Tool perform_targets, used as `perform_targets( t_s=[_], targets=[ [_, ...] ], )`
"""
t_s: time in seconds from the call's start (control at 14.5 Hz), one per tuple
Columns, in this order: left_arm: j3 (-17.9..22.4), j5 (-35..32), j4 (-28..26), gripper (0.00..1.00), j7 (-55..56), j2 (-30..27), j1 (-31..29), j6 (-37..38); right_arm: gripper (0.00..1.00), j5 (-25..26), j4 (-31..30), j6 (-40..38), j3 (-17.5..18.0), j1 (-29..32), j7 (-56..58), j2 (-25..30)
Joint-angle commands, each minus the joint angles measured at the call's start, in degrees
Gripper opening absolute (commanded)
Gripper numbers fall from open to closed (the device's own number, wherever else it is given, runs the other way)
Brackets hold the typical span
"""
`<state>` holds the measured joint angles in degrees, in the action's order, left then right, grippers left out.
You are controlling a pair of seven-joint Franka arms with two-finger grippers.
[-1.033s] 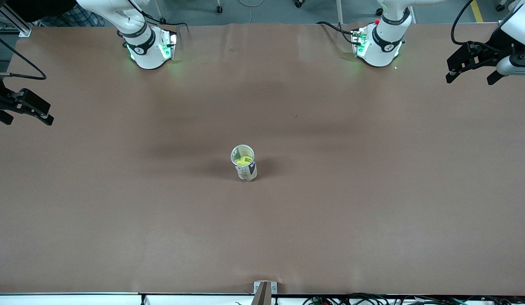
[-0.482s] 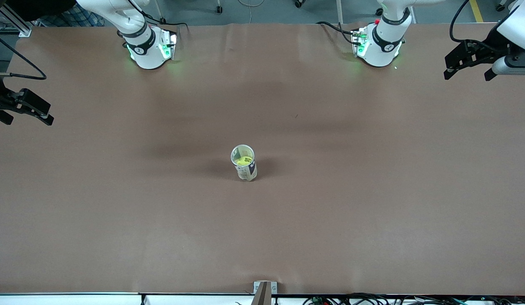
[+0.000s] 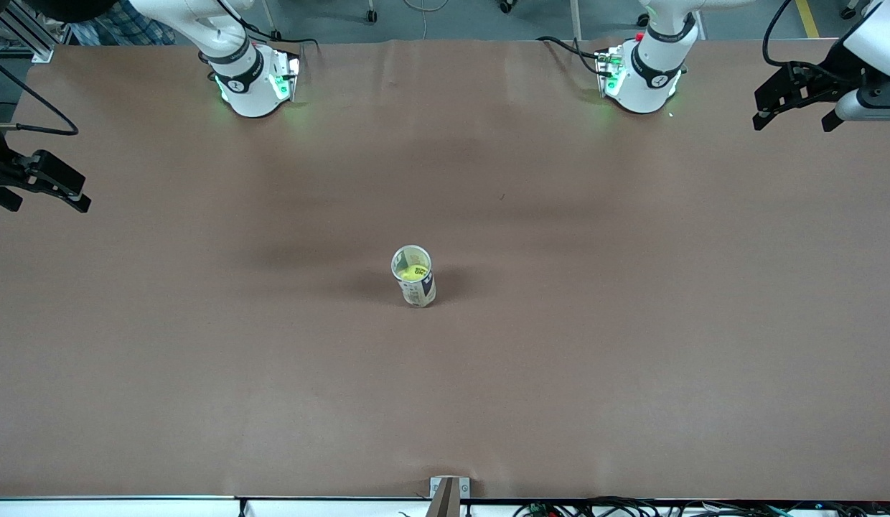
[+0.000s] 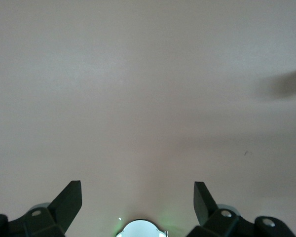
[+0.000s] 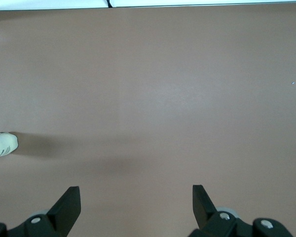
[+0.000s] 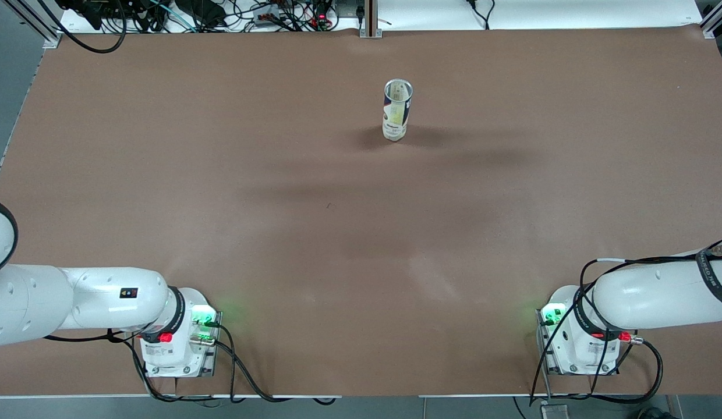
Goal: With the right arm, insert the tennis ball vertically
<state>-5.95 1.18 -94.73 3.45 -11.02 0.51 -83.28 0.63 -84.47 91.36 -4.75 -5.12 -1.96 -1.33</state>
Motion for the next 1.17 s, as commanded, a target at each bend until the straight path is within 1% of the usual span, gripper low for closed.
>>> perform_targets(
  t_s=[0.0, 0.34, 1.1],
  targets=[
    [-0.29, -0.39, -0.54, 1.00, 0.59, -1.11, -0.07, 0.49, 1.00, 0.25, 0.36, -0.57, -0.08, -0.15, -0.23, 0.37],
    [-1.00, -0.82, -0.63, 1.00, 0.59, -1.29, -0.15, 2.16, 1.00, 0.25, 0.36, -0.57, -0.08, -0.06, -0.32, 0.37],
    [-1.17, -1.09, -0.81, 1.00, 0.68, -1.38, -0.07, 2.25, 1.00, 0.25, 0.36, -0.57, -0.17, 0.20, -0.23, 0.28]
  ],
)
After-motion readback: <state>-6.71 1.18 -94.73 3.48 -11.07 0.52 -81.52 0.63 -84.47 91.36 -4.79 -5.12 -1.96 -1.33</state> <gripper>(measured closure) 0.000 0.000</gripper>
